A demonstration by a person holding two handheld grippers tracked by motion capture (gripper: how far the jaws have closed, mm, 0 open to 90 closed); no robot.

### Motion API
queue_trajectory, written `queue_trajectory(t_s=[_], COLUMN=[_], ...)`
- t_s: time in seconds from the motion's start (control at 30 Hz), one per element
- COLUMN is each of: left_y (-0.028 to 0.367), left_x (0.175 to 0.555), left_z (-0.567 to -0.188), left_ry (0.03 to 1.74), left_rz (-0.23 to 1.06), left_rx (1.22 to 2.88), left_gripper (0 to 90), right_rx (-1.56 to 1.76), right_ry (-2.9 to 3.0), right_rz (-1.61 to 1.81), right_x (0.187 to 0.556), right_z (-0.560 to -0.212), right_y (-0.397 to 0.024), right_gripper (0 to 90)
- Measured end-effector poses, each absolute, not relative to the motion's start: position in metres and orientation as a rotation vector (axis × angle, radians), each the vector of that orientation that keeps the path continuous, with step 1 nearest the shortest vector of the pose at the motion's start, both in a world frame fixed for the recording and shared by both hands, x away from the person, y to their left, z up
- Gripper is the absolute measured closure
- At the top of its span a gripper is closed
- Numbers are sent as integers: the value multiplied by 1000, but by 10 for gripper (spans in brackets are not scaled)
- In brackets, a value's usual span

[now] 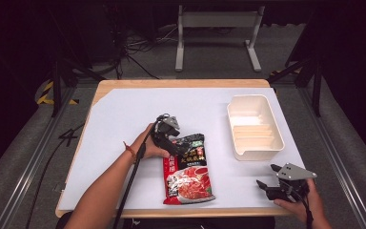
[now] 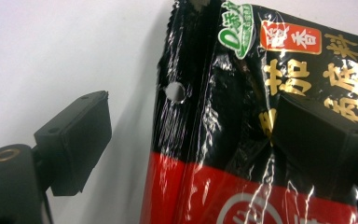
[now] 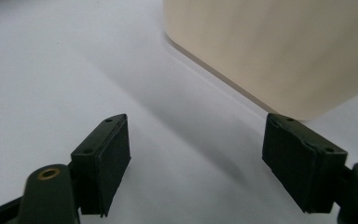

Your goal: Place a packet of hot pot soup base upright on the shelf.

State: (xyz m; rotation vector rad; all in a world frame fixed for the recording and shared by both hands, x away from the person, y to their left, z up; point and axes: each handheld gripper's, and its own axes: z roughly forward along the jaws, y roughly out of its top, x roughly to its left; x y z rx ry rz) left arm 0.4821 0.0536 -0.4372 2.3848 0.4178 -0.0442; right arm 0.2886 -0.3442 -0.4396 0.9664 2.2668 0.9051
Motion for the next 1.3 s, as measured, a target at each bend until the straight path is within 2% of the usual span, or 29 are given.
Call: queue_trajectory(t_s=[0.1,0.13,0.2,0.27,0.37,0.43,0.6,0.8,0.87,1.13,1.3], left_y=[46,45,44,44,46,48,53,63,64,64,58], left_x=[481,480,478,477,476,477,471,458,451,446,454], left_z=[-438,-437,-435,-433,-429,-428,-418,-376,-361,-322,-307], left_ry=[368,367,350,338,338,341,372,371,365,349,353], left_rz=[-126,-155,-177,-168,-121,-114,-87,66,168,256,264], left_rx=[2398,2398,2402,2416,2419,2401,2330,2217,2197,2124,2084], left_gripper=[236,316,419,518,771,840,865,867,867,867,867], right_rx=[962,959,962,964,957,955,972,973,969,967,962], right_ry=[2268,2269,2270,2274,2281,2280,2262,2246,2234,2237,2244], right_rz=[905,904,895,886,877,874,889,898,890,865,858], right_x=[289,289,289,290,290,289,289,289,288,288,289], right_z=[-439,-440,-440,-441,-442,-441,-440,-438,-437,-438,-439], right_y=[-344,-344,-344,-343,-342,-341,-345,-346,-346,-344,-345], right_gripper=[233,234,233,233,233,233,229,229,229,229,229])
